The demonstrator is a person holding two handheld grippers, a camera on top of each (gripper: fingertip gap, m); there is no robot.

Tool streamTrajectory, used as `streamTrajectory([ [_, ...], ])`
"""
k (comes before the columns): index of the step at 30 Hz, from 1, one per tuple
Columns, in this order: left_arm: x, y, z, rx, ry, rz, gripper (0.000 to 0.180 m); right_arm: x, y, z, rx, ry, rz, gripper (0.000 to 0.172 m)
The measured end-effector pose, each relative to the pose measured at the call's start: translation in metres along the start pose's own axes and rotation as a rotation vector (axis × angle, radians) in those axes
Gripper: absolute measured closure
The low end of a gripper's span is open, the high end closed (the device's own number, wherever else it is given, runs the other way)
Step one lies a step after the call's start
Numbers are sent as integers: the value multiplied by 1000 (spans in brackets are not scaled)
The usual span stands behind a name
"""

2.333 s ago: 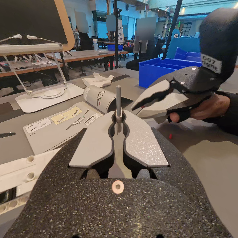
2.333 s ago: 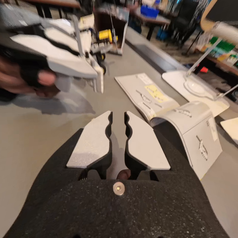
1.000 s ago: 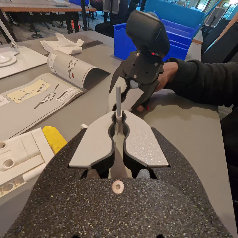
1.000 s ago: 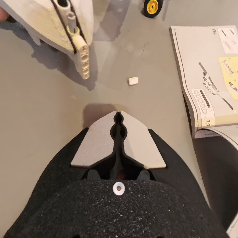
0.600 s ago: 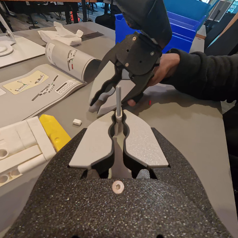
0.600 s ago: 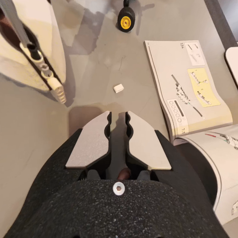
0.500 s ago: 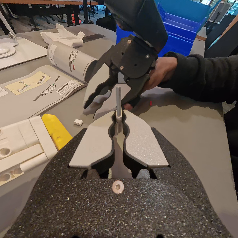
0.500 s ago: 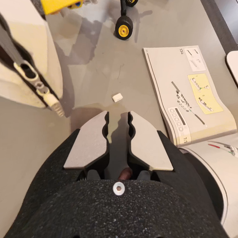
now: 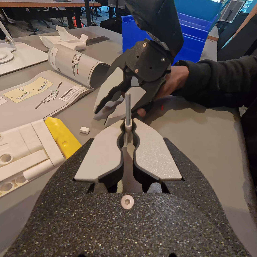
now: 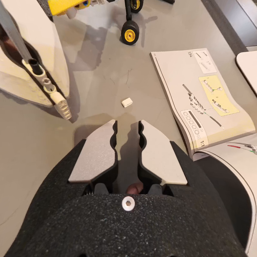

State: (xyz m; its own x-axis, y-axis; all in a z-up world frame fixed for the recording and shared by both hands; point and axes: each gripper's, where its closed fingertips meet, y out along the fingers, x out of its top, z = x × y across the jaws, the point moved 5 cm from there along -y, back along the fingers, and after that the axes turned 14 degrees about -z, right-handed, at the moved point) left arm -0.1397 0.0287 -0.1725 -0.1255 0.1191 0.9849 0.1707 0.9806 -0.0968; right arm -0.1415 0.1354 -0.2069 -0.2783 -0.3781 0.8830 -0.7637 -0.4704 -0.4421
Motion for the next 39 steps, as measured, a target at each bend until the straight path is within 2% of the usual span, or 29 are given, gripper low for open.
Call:
streamTrajectory([
  [29,10,-4,2,12,-13,-49,173,-1,0,0,25,19,9,141],
  [39,23,-11,5,38,-3,-106,173,8,8,-2,-78,273,6,136],
])
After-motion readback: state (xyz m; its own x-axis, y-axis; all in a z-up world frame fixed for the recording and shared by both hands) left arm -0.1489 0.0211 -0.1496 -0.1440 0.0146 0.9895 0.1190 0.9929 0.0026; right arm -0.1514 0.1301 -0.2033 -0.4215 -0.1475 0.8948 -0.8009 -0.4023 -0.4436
